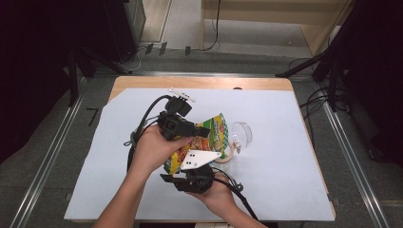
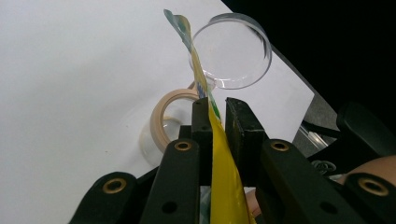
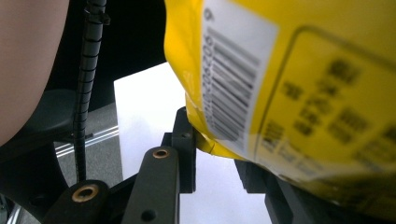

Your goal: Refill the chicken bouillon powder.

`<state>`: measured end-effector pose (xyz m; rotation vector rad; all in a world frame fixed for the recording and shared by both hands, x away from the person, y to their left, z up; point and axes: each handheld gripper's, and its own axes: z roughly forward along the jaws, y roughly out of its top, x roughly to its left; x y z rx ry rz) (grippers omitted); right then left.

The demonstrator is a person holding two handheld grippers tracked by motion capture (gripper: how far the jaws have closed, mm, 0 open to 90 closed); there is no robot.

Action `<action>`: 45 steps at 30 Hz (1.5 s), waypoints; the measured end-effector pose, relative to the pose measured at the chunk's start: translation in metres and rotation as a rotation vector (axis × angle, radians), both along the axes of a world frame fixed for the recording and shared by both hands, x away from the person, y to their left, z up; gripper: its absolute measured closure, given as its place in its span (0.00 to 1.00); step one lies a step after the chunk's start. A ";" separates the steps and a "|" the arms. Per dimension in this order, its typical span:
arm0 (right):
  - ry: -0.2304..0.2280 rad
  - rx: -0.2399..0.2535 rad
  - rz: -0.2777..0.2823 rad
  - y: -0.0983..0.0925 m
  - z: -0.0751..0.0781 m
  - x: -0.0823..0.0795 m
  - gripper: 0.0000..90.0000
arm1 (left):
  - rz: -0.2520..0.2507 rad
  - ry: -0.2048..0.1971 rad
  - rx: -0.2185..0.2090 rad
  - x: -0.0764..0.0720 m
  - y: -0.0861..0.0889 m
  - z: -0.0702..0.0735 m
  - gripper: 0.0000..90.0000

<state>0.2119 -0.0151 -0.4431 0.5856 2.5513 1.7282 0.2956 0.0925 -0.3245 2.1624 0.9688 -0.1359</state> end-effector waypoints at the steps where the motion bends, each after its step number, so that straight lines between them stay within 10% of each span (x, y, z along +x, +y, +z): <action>1: 0.004 0.002 0.001 0.000 0.000 0.000 0.81 | 0.002 -0.006 0.003 -0.001 -0.001 0.001 0.92; 45: 0.016 0.029 -0.016 -0.002 0.001 0.003 0.82 | -0.016 -0.030 0.021 -0.001 -0.009 0.005 0.92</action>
